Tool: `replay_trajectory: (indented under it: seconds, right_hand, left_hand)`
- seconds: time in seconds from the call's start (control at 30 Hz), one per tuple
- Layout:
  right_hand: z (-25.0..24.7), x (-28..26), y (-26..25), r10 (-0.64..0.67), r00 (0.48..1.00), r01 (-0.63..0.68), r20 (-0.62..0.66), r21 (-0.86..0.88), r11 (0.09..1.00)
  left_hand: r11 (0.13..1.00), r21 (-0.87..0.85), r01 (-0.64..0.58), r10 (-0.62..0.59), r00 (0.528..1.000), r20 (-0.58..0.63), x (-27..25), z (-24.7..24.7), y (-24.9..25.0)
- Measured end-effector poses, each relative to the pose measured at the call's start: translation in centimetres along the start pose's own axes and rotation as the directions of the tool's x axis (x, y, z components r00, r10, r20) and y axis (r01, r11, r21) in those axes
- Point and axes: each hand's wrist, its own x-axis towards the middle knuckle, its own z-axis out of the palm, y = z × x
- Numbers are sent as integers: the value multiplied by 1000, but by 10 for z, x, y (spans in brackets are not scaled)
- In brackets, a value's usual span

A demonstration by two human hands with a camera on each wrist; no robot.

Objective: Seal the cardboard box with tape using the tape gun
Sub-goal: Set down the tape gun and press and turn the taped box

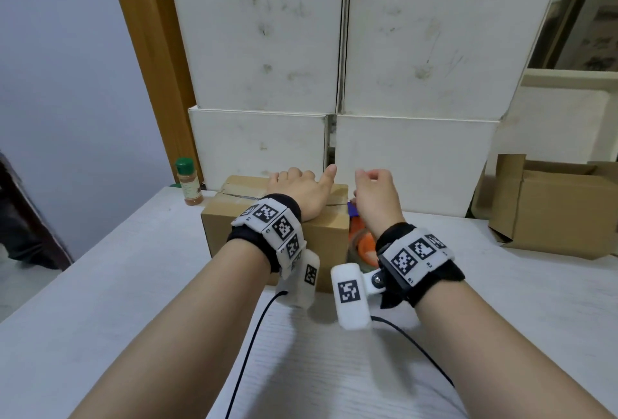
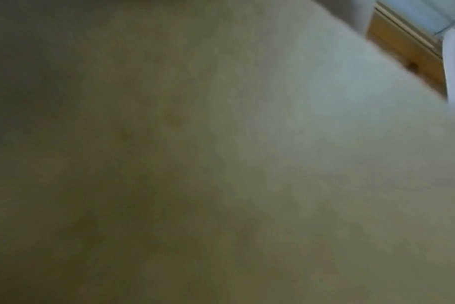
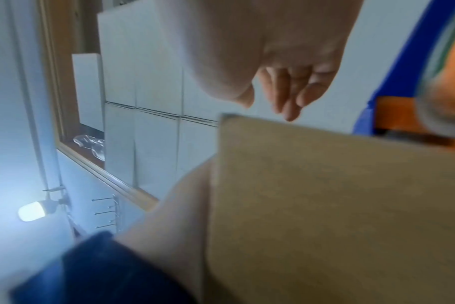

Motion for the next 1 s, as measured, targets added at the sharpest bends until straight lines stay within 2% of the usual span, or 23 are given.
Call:
replay_trajectory:
  seconds: [0.1, 0.17, 0.23, 0.3, 0.4, 0.57, 0.67, 0.83, 1.0]
  right_hand:
    - [8, 0, -20, 29, 990, -14, 139, -105, 994]
    - [18, -3, -23, 73, 972, -26, 222, -208, 978]
    - [25, -8, -22, 109, 954, -23, 279, -294, 955]
    - [26, -12, -20, 123, 949, -22, 289, -327, 945]
    - [25, -15, -20, 130, 947, -17, 295, -360, 933]
    - [17, -15, -21, 117, 937, 5, 328, -351, 936]
    - [9, -13, -18, 85, 942, 24, 326, -318, 948]
    - [5, -11, -15, 49, 960, 30, 274, -279, 960]
    - [0, -8, -15, 55, 952, 49, 300, -327, 944]
  left_hand:
    - [949, -315, 9, -40, 995, -91, -4, -9, 3]
    - [853, -521, -30, -63, 985, -159, -5, -18, 1]
    - [715, -696, -69, -112, 971, -212, -11, -25, -5]
    - [649, -753, -107, -169, 945, -280, -14, -30, -11]
    - [671, -726, -148, -121, 945, -304, -17, -31, -16]
    - [806, -579, -122, -28, 969, -244, -18, -27, -16]
    - [849, -511, -137, 28, 976, -215, -18, -28, -15]
    - [860, -498, -114, 19, 981, -191, -17, -32, -22]
    - [937, -347, -47, -17, 984, -179, -16, -32, -30]
